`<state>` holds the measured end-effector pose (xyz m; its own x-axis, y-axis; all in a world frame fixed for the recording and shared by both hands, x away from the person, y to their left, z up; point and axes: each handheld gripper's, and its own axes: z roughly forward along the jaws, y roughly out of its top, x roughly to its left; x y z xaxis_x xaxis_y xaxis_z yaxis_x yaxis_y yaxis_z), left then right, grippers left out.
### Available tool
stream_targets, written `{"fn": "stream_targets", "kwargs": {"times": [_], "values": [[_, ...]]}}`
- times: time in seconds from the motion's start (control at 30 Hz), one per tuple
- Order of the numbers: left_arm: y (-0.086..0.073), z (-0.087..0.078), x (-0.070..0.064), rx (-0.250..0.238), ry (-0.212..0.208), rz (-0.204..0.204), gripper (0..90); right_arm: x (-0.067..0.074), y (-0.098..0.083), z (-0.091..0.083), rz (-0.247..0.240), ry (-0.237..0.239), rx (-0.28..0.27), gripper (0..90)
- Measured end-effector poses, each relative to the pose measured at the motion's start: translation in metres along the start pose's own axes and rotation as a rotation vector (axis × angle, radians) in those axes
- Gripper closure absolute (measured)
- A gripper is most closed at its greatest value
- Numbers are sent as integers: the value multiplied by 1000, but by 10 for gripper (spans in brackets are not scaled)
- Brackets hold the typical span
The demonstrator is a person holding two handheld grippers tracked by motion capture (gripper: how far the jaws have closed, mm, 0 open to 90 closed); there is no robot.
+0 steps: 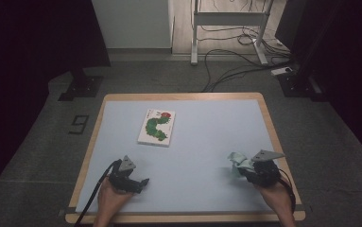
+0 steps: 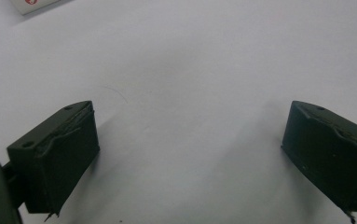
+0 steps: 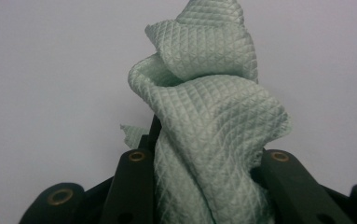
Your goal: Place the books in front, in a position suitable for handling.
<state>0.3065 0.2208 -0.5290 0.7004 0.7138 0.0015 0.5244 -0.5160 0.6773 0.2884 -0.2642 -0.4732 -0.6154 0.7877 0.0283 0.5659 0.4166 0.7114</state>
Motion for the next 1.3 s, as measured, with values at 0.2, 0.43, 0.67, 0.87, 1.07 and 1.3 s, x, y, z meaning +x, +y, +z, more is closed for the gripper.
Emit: {"fn": "stream_targets", "kwargs": {"times": [0.2,0.43,0.67,0.87,1.07,1.3], "values": [[0,0,0,-1,0,0,32,-12,-19,-14,45,-39,-7,662],[0,0,0,0,-1,-1,32,-19,-35,-17,72,-62,-4,662],[0,0,0,0,1,0,32,-21,-45,-10,77,-84,8,658],[0,0,0,0,2,0,32,-21,-53,-1,78,-89,32,653],[0,0,0,1,0,-5,30,-19,-57,5,72,-84,54,590],[0,0,0,2,0,-5,28,-18,-51,1,60,-96,50,327]]}}
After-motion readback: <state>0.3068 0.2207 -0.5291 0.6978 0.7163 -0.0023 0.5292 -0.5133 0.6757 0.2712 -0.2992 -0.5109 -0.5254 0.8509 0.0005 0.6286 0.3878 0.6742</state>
